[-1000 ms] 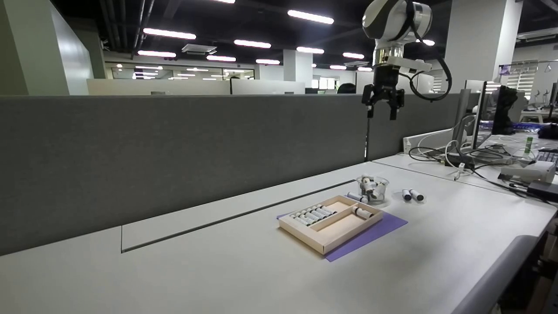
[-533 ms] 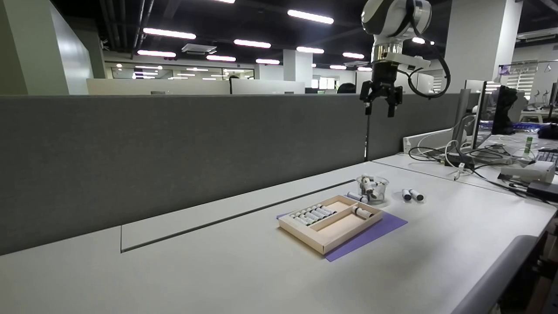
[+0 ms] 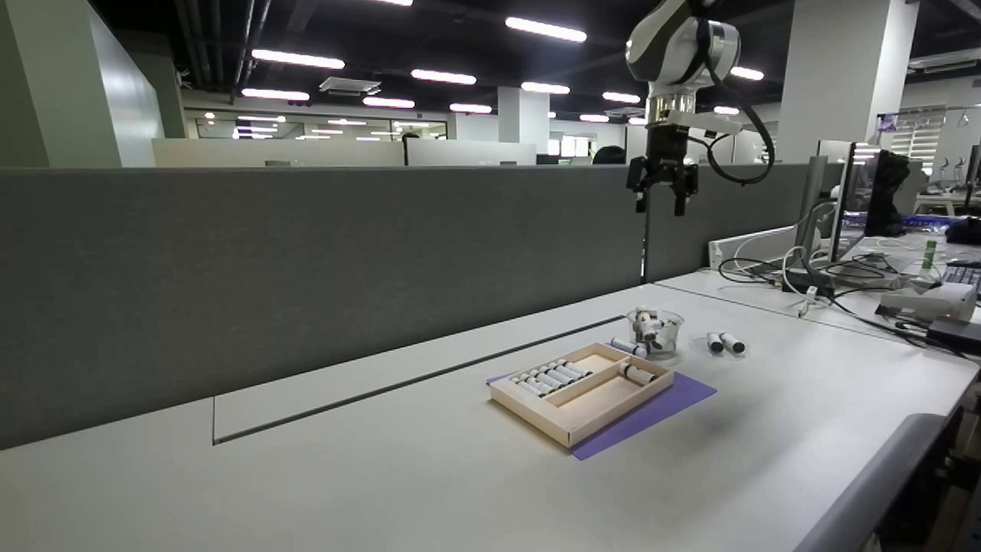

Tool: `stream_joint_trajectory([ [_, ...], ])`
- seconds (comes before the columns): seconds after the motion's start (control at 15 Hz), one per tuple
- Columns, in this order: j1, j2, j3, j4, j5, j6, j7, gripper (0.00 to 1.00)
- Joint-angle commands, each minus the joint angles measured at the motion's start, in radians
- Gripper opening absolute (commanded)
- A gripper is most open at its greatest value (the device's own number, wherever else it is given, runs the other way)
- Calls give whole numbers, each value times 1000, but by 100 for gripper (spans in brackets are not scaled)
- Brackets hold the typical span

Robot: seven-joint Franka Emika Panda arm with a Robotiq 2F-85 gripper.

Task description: Move a bottle from the container to the tray

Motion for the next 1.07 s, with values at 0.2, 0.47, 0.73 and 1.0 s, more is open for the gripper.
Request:
stream_joint_trajectory([
  [0.2,-95,321,48,368,58,-117,52,100],
  [0.47,-127,456,68,502,69,-176,89,100],
  [0.73,-152,550,82,600,73,-206,118,100],
  [1.0,-161,614,91,667,66,-232,147,100],
])
